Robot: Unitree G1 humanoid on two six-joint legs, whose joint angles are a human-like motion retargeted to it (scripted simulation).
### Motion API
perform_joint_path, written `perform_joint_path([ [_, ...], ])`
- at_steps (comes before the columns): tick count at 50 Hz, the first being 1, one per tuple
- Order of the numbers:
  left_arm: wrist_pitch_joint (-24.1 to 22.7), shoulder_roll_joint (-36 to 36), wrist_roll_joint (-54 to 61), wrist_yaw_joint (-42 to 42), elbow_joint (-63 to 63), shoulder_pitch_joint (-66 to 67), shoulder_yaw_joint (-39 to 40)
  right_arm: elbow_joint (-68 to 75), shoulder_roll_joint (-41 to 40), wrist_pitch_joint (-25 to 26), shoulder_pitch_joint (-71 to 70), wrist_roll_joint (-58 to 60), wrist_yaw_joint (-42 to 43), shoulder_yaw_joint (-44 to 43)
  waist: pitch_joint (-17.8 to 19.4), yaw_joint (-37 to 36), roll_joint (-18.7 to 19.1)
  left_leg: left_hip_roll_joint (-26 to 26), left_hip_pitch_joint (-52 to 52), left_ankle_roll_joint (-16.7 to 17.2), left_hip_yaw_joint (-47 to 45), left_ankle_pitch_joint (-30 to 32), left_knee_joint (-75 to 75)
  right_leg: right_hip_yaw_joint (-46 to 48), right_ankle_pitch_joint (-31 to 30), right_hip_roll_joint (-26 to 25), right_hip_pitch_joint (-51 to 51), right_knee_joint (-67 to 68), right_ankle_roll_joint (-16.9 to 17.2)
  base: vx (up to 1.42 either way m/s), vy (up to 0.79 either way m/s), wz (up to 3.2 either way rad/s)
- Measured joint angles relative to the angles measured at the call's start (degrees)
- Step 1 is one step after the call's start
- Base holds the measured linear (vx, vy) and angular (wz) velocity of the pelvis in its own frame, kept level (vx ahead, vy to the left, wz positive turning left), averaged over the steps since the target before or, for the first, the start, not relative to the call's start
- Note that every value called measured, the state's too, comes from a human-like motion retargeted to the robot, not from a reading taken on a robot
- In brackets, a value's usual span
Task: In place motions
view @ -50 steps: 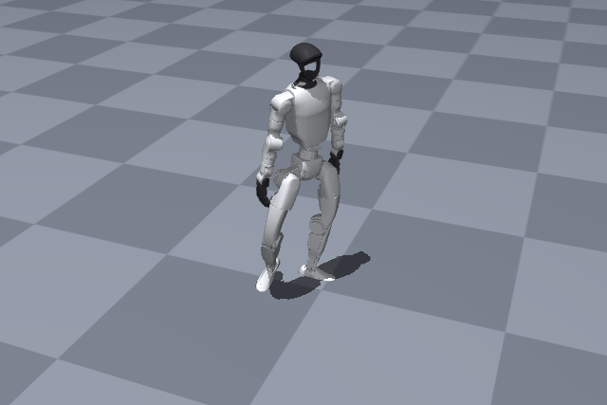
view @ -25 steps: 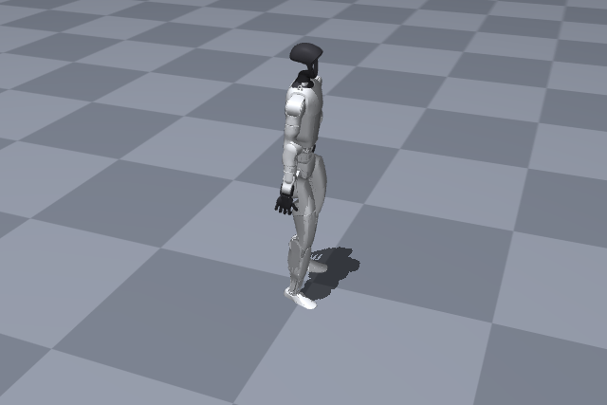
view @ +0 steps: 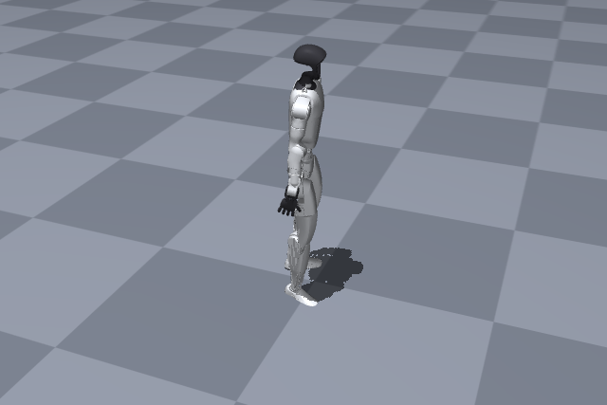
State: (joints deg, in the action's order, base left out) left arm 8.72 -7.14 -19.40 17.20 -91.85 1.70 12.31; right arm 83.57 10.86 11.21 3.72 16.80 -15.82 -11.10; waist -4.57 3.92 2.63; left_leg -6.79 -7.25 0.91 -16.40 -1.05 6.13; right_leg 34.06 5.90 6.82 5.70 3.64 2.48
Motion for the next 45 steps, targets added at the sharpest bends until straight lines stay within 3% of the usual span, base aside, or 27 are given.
perform_joint_path([
  [8, -0.36, -1.4, -1.58, 1.64, 4.1, -1.82, -0.91, -0.34, 0.69, -0.11, -2.41, -1.47, 0.05, 1.27, 3.95, -2.67, -0.35, 0.14, -2.01, 2.1, 0.67, 3.54, 0.42, 1.22, -1.62, -0.21, 0.15, -1.9, -0.81, -0.17, 0.0, 0.15],
  [10, -0.22, -0.98, -0.84, 2.1, 4.68, -2.2, -0.43, -0.59, 0.93, 0.08, -3.25, -0.3, 0.12, 1.67, 5.26, -3.6, 0.08, -0.04, -2.39, 4.18, -0.03, 6.24, -0.37, 1.91, -1.9, -0.55, 0.11, -2.32, -0.75, -0.33, 0.03, 0.33],
  [13, -0.15, -0.35, -1.16, 4.53, 5.48, -3.52, 0.57, -1.5, 0.97, -0.2, -3.5, 0.26, -0.26, 0.8, 6.98, -4.31, 0.73, -0.67, -2.97, 12.53, -0.98, 10.71, -2.2, 6.32, -2.07, -1.12, -0.62, -3.61, -0.72, -0.35, 0.06, 1.19],
  [14, -0.43, 0.04, -1.32, 5.17, 5.67, -3.91, 0.65, -1.65, 1.23, -0.34, -3.34, 0.07, -0.53, 0.23, 7.01, -4.47, 0.59, 1.31, -4.14, 13.8, -0.78, 11.41, -3.04, 8.4, -3.12, 0.48, -0.21, -4.15, -0.24, -0.39, 0.47, 1.98],
  [16, -1.21, 0.88, -0.76, 5.18, 5.51, -4.32, 0.51, -1.4, 1.83, -0.38, -2.74, -0.27, -1.32, -1.25, 6.73, -6.07, -0.16, 4.83, -6.0, 14.09, 0.55, 11.16, -4.05, 11.9, -4.79, 3.68, 0.43, -4.87, 0.53, -0.34, 0.44, 1.72],
  [18, -1.81, 1.54, 0.82, 3.71, 4.65, -3.79, 0.26, -0.59, 1.9, -0.12, -1.83, 0.0, -1.89, -2.64, 6.9, -8.63, -0.76, 3.13, -4.65, 14.09, 1.18, 8.83, -3.62, 13.8, -3.81, 3.37, -0.66, -4.89, -0.02, -0.13, -0.14, 0.85],
  [20, -2.02, 1.84, 2.8, 2.19, 3.45, -2.82, 0.66, 0.51, 1.65, 0.42, -1.39, 0.82, -1.82, -3.6, 7.47, -10.89, -1.12, -0.87, -1.42, 12.91, -3.2, 5.05, -2.2, 15.17, -2.3, 2.14, -2.21, -4.63, -0.69, -0.08, -0.24, 0.89],
  [25, -1.71, 2.46, 7.48, 0.51, -0.35, 0.84, 4.61, 3.48, 1.78, 1.53, -0.55, 0.83, 0.03, -3.28, 3.2, -5.87, -2.73, -3.3, 1.94, 1.04, -15.84, -2.07, 1.78, 24.44, -2.06, 5.88, -3.41, -4.83, 0.92, 0.01, 0.18, 1.77],
  [27, -1.39, 2.22, 8.52, -0.6, -1.65, 1.97, 6.14, 4.08, 1.41, 1.5, 0.08, 0.24, 0.11, -3.04, 1.21, -4.72, -3.38, -3.94, 2.77, -1.02, -21.09, -2.82, 3.55, 26.31, -1.98, 6.88, -3.44, -4.84, 1.49, 0.06, 0.33, 1.35],
  [28, -1.29, 2.09, 8.83, -1.11, -2.16, 2.26, 6.67, 4.16, 1.19, 1.44, 0.42, 0.0, -0.03, -3.07, 0.45, -4.56, -3.61, -4.13, 3.37, -1.44, -24.32, -2.39, 4.13, 26.95, -1.97, 7.24, -3.47, -4.83, 1.78, 0.04, 0.29, 1.43],
  [30, -1.13, 1.82, 9.14, -1.94, -2.62, 2.6, 6.89, 4.05, 0.72, 1.2, 1.29, -0.27, -0.39, -3.56, -0.7, -4.23, -2.91, -4.35, 4.8, 2.17, -27.98, -1.93, 3.6, 29.34, -1.66, 6.77, -4.09, -4.54, 2.4, 0.05, 0.29, 1.56],
  [33, -1.07, 1.84, 9.14, -2.5, -2.78, 2.48, 6.5, 3.91, 0.34, 0.9, 2.93, 0.11, -0.95, -4.22, -1.87, -4.85, -2.3, -1.89, 6.19, 1.42, -31.98, -4.83, -0.2, 32.87, -1.81, 6.37, -6.13, -4.44, 3.52, 0.12, 0.42, 1.5],
  [35, -0.94, 1.98, 8.9, -2.18, -2.71, 2.04, 6.14, 4.03, 0.32, 0.95, 3.89, 0.8, -1.17, -4.36, -2.31, -5.87, -1.82, 1.5, 4.29, -0.52, -21.57, -4.28, -2.59, 34.99, -2.3, 5.97, -8.04, -4.52, 4.11, 0.18, 0.5, 1.2],
  [38, -0.73, 2.39, 8.17, -1.08, -1.7, 0.9, 5.96, 4.78, 0.35, 0.95, 4.11, 1.48, -0.54, -4.02, -2.41, -6.95, -1.55, 3.41, 3.9, -1.1, -18.03, -3.54, -4.16, 39.35, -3.03, 6.68, -11.01, -2.94, 4.48, 0.12, 0.56, 1.15],
  [40, -1.0, 2.58, 7.94, -0.57, -0.31, -0.01, 5.15, 4.94, 0.41, 0.52, 3.9, 1.55, -0.05, -3.67, -1.58, -7.52, -0.21, 3.39, 3.83, -1.63, -14.31, -3.25, -4.49, 41.9, -3.59, 6.9, -13.53, -0.12, 2.83, 0.06, 0.39, 1.31],
  [42, -1.08, 2.59, 7.38, 0.4, 1.37, -0.75, 4.14, 4.3, 0.58, 0.17, 3.94, 2.57, -0.28, -2.91, -0.79, -6.94, 2.65, 0.77, 3.37, -1.48, -10.58, -3.1, -3.3, 39.42, -4.52, 7.7, -14.75, 6.4, -1.99, 0.15, 0.5, 1.6],
  [43, -0.96, 2.48, 6.81, 1.15, 2.17, -1.0, 3.79, 3.91, 0.7, 0.16, 4.03, 3.42, -0.48, -2.41, -0.63, -6.21, 4.48, -0.87, 3.06, -1.43, -8.61, -2.98, -2.68, 36.25, -4.12, 8.63, -14.17, 11.69, -5.76, 0.17, 0.32, 1.68],
  [45, -0.49, 1.96, 5.43, 2.83, 3.25, -1.68, 3.22, 3.58, 0.91, 0.47, 3.66, 4.95, -0.67, -1.63, -0.8, -5.52, 5.38, -0.98, 2.3, -1.86, -6.09, -2.23, -2.51, 25.18, -1.99, 13.03, -9.11, 24.64, -9.4, 0.17, 0.3, 1.57],
])
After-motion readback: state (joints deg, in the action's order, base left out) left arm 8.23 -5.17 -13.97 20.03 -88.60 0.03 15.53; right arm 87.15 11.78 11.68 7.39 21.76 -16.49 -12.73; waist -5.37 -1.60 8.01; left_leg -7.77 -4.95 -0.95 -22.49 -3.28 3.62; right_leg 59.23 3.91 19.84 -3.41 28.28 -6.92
